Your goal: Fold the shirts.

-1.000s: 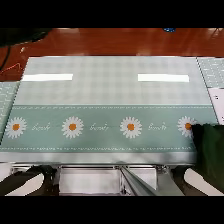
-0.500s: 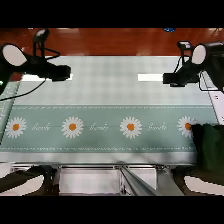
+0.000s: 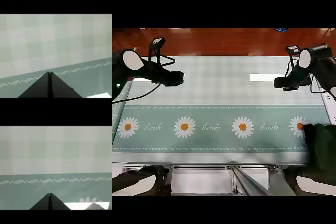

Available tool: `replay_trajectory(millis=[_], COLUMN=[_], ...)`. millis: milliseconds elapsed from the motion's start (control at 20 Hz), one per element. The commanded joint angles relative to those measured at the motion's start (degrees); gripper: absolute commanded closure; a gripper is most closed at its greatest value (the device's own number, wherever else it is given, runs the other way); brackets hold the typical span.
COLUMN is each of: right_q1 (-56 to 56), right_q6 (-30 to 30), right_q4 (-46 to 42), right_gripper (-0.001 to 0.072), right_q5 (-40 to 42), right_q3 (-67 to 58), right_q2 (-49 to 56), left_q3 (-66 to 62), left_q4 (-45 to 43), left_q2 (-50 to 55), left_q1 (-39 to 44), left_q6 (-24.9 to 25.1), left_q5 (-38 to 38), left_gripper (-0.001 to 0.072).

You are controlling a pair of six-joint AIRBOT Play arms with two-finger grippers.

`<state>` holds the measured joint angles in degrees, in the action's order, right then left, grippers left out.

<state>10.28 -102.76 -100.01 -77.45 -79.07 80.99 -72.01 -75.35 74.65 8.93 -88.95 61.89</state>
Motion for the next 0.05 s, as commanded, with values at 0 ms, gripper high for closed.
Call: replay_trajectory(millis=[0], right_q1=[0.1], right_q6=[-0.1], right_q4=[-0.2], right_gripper=[0.0693], right_q5=[-0.1], right_q3=[0.0], right_q2=[0.0], left_q3=[0.0], left_q4=[-0.1], left_q2=[0.0], left_q1=[0.0], left_q6=[-0.1], left_q5=[0.1], left_gripper=[0.0684])
